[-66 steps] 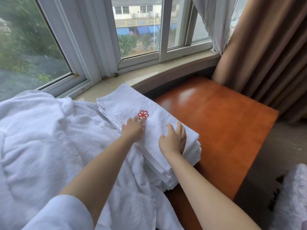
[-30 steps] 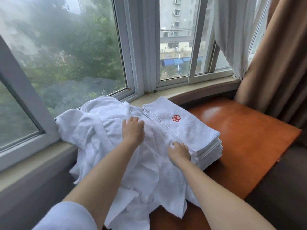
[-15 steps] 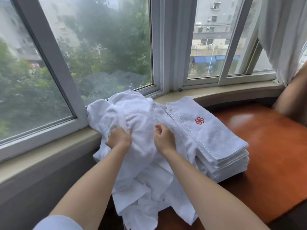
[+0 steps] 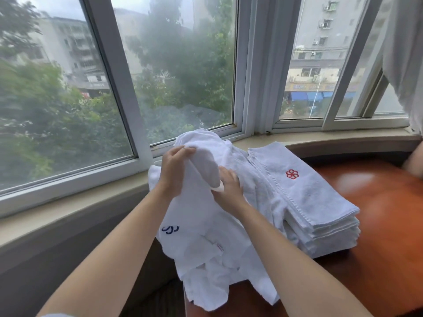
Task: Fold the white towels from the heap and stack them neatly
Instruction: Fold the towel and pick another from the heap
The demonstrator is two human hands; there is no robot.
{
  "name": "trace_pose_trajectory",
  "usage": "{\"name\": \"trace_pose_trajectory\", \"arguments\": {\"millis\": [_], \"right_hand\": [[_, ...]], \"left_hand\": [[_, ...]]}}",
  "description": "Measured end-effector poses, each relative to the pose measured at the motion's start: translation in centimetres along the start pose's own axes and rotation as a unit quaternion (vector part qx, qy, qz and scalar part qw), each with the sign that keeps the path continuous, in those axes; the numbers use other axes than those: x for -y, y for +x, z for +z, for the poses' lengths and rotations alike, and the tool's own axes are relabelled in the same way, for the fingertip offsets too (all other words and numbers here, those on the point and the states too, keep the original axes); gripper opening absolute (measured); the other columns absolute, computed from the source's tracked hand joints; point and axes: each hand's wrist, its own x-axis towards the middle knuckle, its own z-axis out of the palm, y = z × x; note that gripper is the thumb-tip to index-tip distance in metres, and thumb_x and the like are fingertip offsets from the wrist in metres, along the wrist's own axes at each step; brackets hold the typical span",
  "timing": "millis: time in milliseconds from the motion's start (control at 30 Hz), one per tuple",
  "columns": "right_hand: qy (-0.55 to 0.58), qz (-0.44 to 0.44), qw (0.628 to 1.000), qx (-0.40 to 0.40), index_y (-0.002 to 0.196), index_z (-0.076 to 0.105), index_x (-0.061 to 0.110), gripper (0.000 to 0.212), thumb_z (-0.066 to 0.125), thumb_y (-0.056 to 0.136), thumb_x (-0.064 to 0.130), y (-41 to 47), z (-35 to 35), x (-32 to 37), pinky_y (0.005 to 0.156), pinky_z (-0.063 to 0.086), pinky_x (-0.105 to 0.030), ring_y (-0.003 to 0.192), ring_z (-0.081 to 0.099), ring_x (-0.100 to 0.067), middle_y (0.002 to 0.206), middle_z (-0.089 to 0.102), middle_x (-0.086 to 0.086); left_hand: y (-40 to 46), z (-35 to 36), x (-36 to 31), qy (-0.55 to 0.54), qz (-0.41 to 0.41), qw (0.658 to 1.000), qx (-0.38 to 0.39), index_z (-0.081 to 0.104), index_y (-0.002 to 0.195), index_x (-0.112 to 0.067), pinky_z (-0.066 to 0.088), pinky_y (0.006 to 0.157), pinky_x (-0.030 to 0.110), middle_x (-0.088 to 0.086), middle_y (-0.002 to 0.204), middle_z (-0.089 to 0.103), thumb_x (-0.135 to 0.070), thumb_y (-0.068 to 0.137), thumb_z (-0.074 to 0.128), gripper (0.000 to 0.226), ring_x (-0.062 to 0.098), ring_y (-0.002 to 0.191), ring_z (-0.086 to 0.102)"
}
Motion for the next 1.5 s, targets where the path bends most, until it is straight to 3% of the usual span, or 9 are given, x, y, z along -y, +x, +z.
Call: {"name": "trace_pose_trajectory", "arguments": {"millis": [167,367,567,667,833,933,1100,1367,1500], "right_hand": [[0.383,0.070,0.916,0.100,0.119,0.059,0.009,0.032,0.061,0.088,0.016,-2.8,-2.0,2.2,0.077,0.052,-0.018,0.097,0.064,-0.013,0.100,0.069,0.001],[0.271,0.084,0.959,-0.001,0.132,0.030,0.022,0.083,0.083,0.069,0.025,-4.9,-2.5,2.6,0.099,0.045,-0.030,0.123,0.044,-0.012,0.134,0.043,0.002],[0.371,0.130,0.917,-0.073,0.121,0.051,0.014,0.049,0.076,0.079,0.013,-6.4,-2.7,1.9,0.072,0.051,-0.019,0.097,0.064,-0.009,0.111,0.064,-0.002],[0.421,0.149,0.887,-0.119,0.121,0.056,0.009,0.042,0.072,0.084,0.018,-5.8,-4.5,1.3,0.085,0.055,-0.039,0.107,0.064,-0.027,0.114,0.067,-0.010],[0.514,0.145,0.827,-0.179,0.128,0.055,0.004,0.049,0.069,0.086,0.025,-3.8,-10.3,-0.5,0.069,0.055,-0.030,0.095,0.068,-0.024,0.109,0.068,-0.011],[0.523,0.155,0.821,-0.168,0.126,0.056,0.003,0.045,0.067,0.088,0.025,-3.1,-12.8,-2.8,0.073,0.054,-0.031,0.094,0.067,-0.024,0.108,0.067,-0.010],[0.506,0.140,0.848,-0.076,0.083,0.061,0.013,0.026,0.050,0.098,0.032,-2.4,-18.2,-8.2,0.069,0.049,-0.029,0.084,0.060,-0.020,0.079,0.062,-0.001],[0.488,0.168,0.852,0.090,0.108,0.069,0.017,0.050,0.046,0.093,0.059,-2.3,-24.8,-14.0,0.080,0.056,-0.030,0.095,0.070,-0.016,0.098,0.073,-0.004],[0.507,0.158,0.843,0.086,0.094,0.057,0.014,0.047,0.066,0.077,0.056,-3.1,-26.7,-14.8,0.052,0.050,-0.024,0.060,0.063,-0.015,0.074,0.060,-0.003]], "left_hand": [[-1.1,-0.3,-1.7,-0.031,-0.043,0.996,0.071,0.067,0.081,-0.013,0.040,0.086,0.039,0.007,0.082,0.062,-0.016,0.095,0.059,0.017,0.025,0.092,0.052],[-2.8,1.5,-3.2,-0.028,-0.035,0.989,0.144,0.071,0.089,-0.012,0.047,0.089,0.045,0.016,0.095,0.065,-0.022,0.094,0.062,0.015,0.027,0.093,0.059],[-4.1,1.9,-1.3,-0.027,-0.026,0.981,0.192,0.075,0.086,-0.021,0.048,0.090,0.037,0.006,0.096,0.070,-0.032,0.088,0.065,0.016,0.018,0.096,0.062],[-3.5,1.0,0.3,0.095,0.020,0.972,0.214,0.069,0.107,-0.030,0.041,0.091,0.027,-0.004,0.112,0.065,-0.035,0.087,0.066,0.021,0.004,0.102,0.058],[-3.3,0.7,4.0,0.419,-0.074,0.844,0.328,0.048,0.135,-0.028,0.043,0.100,0.028,-0.001,0.118,0.059,-0.029,0.072,0.084,0.072,0.016,0.112,0.056],[-3.8,4.6,4.6,0.393,-0.078,0.858,0.321,0.070,0.100,-0.009,0.046,0.064,0.021,0.006,0.075,0.064,-0.009,0.073,0.077,0.028,0.018,0.071,0.058],[-5.7,12.7,4.9,0.270,-0.131,0.919,0.256,0.068,0.077,-0.002,0.045,0.059,0.024,0.010,0.073,0.060,-0.012,0.063,0.068,0.017,0.019,0.069,0.054],[-6.3,23.1,4.3,-0.008,-0.188,0.980,0.067,0.050,0.054,-0.011,0.036,0.046,0.020,0.001,0.056,0.043,-0.003,0.059,0.046,0.010,0.015,0.051,0.039],[-5.6,25.9,4.0,0.004,-0.230,0.969,0.092,0.057,0.086,-0.007,0.044,0.068,0.033,0.012,0.075,0.054,-0.014,0.057,0.049,0.031,0.028,0.067,0.053]]}}
